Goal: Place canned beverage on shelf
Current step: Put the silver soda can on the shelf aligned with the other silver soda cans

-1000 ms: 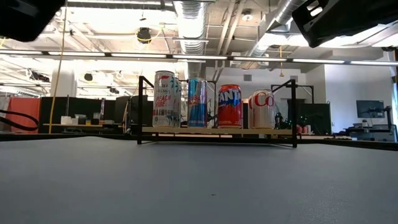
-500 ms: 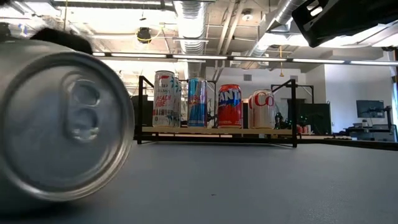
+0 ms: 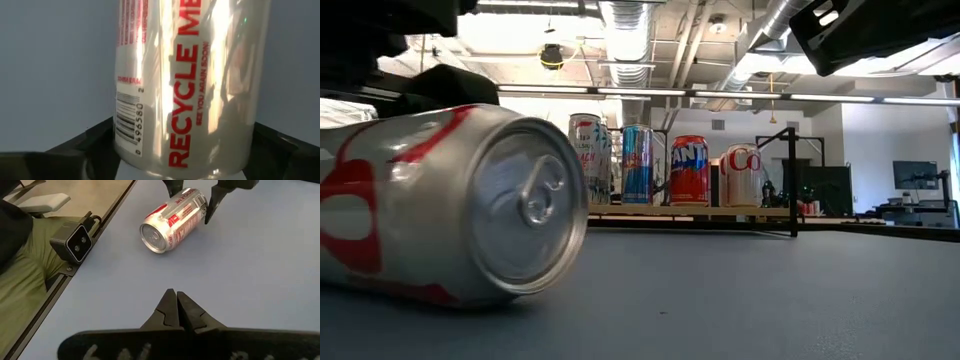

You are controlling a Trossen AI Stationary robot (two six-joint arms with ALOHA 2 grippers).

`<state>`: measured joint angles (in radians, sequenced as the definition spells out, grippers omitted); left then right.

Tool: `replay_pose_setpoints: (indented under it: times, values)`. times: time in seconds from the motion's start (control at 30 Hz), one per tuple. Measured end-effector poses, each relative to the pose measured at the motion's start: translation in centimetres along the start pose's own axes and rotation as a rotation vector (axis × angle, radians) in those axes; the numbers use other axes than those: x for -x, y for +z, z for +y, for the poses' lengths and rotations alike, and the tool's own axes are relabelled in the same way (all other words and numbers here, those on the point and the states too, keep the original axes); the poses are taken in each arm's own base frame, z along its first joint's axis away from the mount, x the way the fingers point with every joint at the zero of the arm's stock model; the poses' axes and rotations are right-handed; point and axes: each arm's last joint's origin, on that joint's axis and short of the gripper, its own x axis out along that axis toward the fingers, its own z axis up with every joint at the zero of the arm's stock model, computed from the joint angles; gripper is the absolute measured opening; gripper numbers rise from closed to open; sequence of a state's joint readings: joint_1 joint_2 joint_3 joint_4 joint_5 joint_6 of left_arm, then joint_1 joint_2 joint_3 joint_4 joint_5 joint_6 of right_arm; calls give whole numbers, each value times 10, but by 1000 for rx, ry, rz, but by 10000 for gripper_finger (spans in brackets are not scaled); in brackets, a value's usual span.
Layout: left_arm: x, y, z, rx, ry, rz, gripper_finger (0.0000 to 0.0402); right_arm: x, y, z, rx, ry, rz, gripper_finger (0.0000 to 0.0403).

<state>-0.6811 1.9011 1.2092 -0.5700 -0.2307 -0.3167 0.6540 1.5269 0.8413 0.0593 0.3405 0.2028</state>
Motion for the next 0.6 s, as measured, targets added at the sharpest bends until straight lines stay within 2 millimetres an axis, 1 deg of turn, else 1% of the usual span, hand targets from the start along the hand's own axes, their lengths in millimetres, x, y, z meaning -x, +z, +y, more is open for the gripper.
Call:
replay_pose_setpoints:
  times: [0.13,0.23,0.4,0.6]
  values:
    - [-1,5,3,33,3,-37,359,0,0,0,0,0,0,0]
    - [-2,11,7,48,-4,-76,379,0,0,0,1,0,0,0]
    - [-3,17,14,31,-2,-113,383,0,0,0,1,1,1,0]
    - [-4,18,19,13,-20,-102,369,0,0,0,1,1,1,0]
